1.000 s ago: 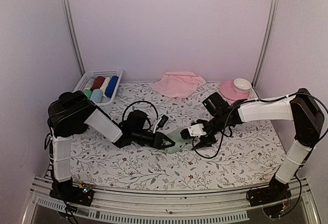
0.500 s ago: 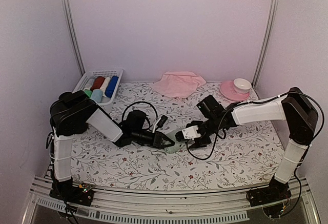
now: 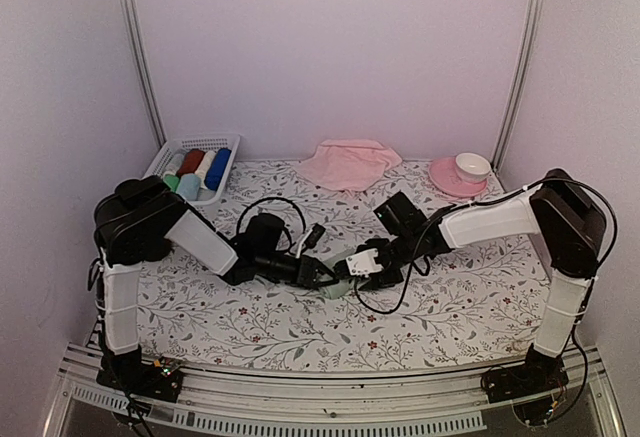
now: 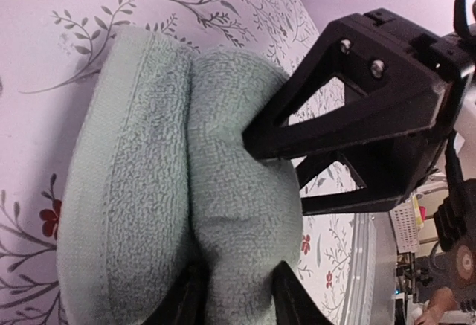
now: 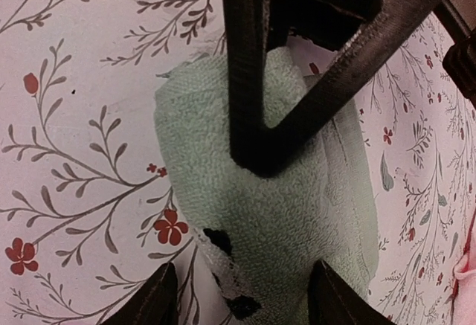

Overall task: Roll the towels
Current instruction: Roll the towel at the center of the board, then pick up the towel from the center of the board.

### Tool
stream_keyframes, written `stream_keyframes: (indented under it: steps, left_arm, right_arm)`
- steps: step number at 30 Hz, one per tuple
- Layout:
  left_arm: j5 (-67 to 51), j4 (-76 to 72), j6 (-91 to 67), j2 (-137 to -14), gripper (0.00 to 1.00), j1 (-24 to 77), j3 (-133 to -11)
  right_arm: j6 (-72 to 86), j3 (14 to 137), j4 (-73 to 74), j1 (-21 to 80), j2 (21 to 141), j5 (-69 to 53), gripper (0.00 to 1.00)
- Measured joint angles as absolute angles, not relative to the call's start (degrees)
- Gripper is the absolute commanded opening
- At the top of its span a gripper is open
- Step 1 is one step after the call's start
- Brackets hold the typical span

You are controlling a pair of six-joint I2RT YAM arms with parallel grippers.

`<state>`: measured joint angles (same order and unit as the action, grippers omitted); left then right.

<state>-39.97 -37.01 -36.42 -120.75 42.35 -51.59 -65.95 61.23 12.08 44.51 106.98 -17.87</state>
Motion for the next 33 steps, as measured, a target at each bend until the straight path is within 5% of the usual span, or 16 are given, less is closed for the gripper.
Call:
stream_keyframes:
  steps: [10,28,30,33]
  left_arm:
    - [-34.37,-24.14,-30.57,-112.01,0.5,42.28,-51.62]
    - [-27.75,-9.3,-21.52,-108.14,0.73,40.1,-59.13]
    - [-28.91,-8.54,-21.32,-109.8,0.85,39.51,-60.42]
    - [-31.64,-7.86,-21.06,-112.73,0.89,38.65,-61.71]
  right_arm:
    - [-64.23,65.8,10.63,44.62,111.22,-15.2,0.38]
    - [-64.93,69.91,13.3,44.62,113.75,-15.38,0.35]
    - [-65.3,69.91,13.3,44.62,113.75,-15.35,0.35]
    - [-65.58,69.91,13.3,44.62,113.75,-15.33,0.36]
